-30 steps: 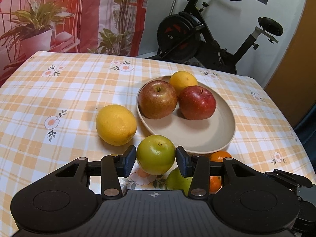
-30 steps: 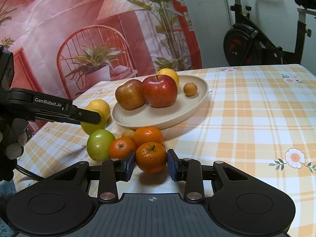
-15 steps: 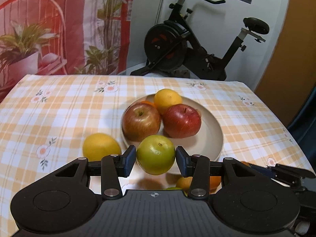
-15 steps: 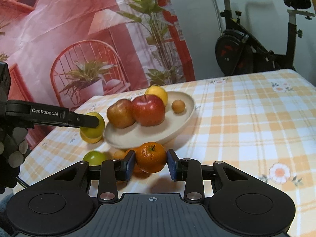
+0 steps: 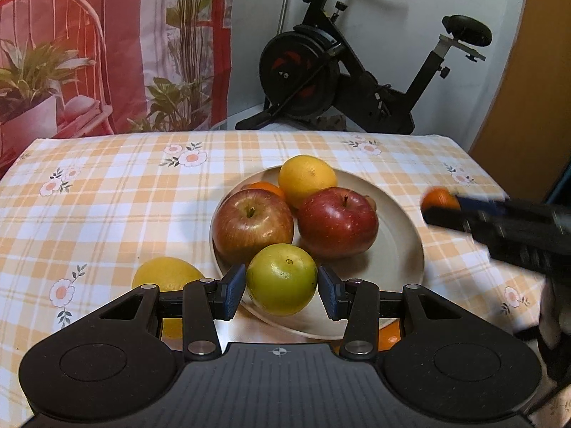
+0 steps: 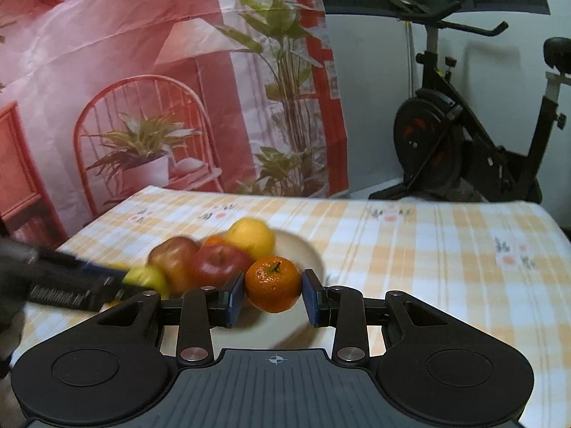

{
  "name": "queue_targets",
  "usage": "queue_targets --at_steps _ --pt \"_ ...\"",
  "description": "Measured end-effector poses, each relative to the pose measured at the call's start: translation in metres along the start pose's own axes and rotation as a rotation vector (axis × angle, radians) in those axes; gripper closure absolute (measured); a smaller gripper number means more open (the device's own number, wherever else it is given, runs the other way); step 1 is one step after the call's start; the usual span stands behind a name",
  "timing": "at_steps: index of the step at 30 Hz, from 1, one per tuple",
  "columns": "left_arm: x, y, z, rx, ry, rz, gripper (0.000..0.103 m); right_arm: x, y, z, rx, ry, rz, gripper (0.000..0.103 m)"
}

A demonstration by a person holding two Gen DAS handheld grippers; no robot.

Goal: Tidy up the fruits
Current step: 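Carry the green apple with the left gripper while the right carries the tangerine onto the plate, then open both grippers to release the green apple and tangerine on the plate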

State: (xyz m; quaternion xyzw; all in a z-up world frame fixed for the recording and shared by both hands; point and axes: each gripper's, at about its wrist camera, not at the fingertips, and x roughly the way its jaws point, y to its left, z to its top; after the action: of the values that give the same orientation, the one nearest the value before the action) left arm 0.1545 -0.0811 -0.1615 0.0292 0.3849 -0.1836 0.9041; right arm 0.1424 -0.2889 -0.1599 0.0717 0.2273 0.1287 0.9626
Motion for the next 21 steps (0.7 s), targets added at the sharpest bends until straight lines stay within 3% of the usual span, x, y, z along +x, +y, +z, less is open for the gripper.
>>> queue_targets --at_steps 11,21 --pt "0.008 0.001 -0.001 -0.008 0.041 -0.006 0.056 0.071 -0.019 0.024 -0.002 0.038 -0.011 0.071" --pt "0.009 0.001 0.0 -0.016 0.04 -0.004 0.057 0.099 -0.022 0.024 0.003 0.087 0.009 0.07"
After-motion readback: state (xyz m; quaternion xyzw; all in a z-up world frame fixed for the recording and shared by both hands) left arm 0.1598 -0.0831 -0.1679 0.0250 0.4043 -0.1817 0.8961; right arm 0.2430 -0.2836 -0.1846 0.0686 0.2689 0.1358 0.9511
